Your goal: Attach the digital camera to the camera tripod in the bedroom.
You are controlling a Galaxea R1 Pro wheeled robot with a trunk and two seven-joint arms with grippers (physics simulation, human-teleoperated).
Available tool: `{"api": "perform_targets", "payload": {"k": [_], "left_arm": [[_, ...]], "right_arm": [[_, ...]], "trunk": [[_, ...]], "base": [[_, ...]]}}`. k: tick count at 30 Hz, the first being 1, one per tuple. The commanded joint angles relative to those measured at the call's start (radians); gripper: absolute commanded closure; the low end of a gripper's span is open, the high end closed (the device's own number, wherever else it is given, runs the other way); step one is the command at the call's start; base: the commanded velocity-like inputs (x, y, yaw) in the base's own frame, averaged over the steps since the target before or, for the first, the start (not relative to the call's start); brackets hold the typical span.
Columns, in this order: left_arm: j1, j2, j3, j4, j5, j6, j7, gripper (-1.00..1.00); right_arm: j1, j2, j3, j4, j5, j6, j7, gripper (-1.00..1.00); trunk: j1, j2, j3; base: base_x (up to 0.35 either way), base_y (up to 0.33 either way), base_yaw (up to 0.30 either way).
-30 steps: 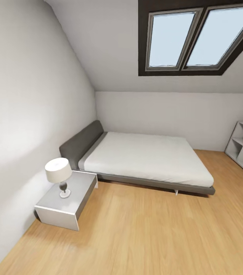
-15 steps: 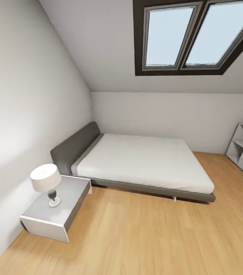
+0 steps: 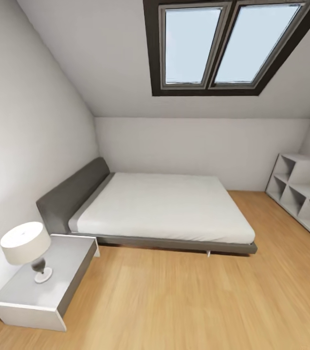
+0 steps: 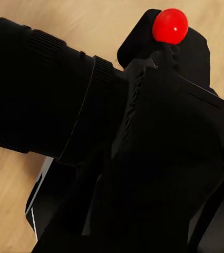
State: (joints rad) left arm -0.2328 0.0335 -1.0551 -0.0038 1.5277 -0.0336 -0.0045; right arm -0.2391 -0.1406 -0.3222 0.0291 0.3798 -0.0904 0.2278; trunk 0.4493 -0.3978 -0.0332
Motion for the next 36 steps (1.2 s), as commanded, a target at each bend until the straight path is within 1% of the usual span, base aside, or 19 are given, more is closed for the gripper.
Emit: {"api": "perform_targets", "payload": {"k": [1, 11, 17, 18, 20, 22, 23, 28, 36], "left_arm": [[0.000, 0.000, -0.008, -0.001, 0.006, -0.002, 0.004, 1.00], [0.000, 0.001, -0.008, -0.001, 0.007, -0.001, 0.004, 1.00], [0.000, 0.002, -0.008, -0.002, 0.008, -0.004, 0.004, 1.00], [0.000, 0.002, -0.008, -0.002, 0.008, -0.004, 0.004, 1.00], [0.000, 0.003, -0.008, -0.002, 0.008, -0.004, 0.004, 1.00], [0.000, 0.002, -0.008, -0.002, 0.007, -0.005, 0.004, 1.00], [0.000, 0.001, -0.009, -0.003, 0.006, -0.004, 0.003, 1.00], [0.000, 0.000, -0.009, -0.002, 0.006, -0.004, 0.003, 1.00], [0.000, 0.000, -0.010, -0.001, 0.006, -0.004, 0.004, 1.00]], "right_arm": [[-0.002, -0.001, -0.009, 0.003, 0.008, -0.005, 0.001, -1.00], [-0.002, -0.002, -0.016, 0.001, 0.003, -0.005, -0.010, -1.00], [-0.002, -0.003, -0.023, -0.002, -0.002, -0.004, -0.051, -1.00], [-0.002, -0.003, -0.028, -0.002, -0.005, -0.004, -0.059, -1.00], [-0.002, -0.004, -0.079, -0.003, -0.048, -0.007, -0.111, -1.00], [-0.002, -0.004, -0.098, -0.004, -0.065, -0.008, -0.136, -1.00], [-0.002, -0.005, -0.111, -0.004, -0.076, -0.008, -0.162, -1.00], [-0.002, -0.003, -0.126, -0.005, -0.089, -0.008, -0.226, -1.00], [-0.002, -0.003, -0.128, -0.003, -0.085, -0.005, -0.252, -1.00]], "trunk": [[0.001, -0.002, -0.002], [0.001, -0.002, -0.002], [0.001, -0.002, -0.002], [0.001, -0.002, -0.002], [0.001, -0.002, -0.002], [0.001, -0.002, -0.002], [0.001, -0.002, -0.002], [0.001, -0.002, -0.002], [0.001, -0.002, -0.002]], "base": [[0.026, -0.005, -0.286], [0.005, -0.001, -0.291], [0.000, 0.000, -0.292], [0.000, 0.000, -0.292], [0.000, 0.000, -0.292], [0.000, 0.000, -0.292], [0.000, 0.000, -0.292], [0.000, 0.000, -0.292], [0.000, 0.000, -0.292]]}}
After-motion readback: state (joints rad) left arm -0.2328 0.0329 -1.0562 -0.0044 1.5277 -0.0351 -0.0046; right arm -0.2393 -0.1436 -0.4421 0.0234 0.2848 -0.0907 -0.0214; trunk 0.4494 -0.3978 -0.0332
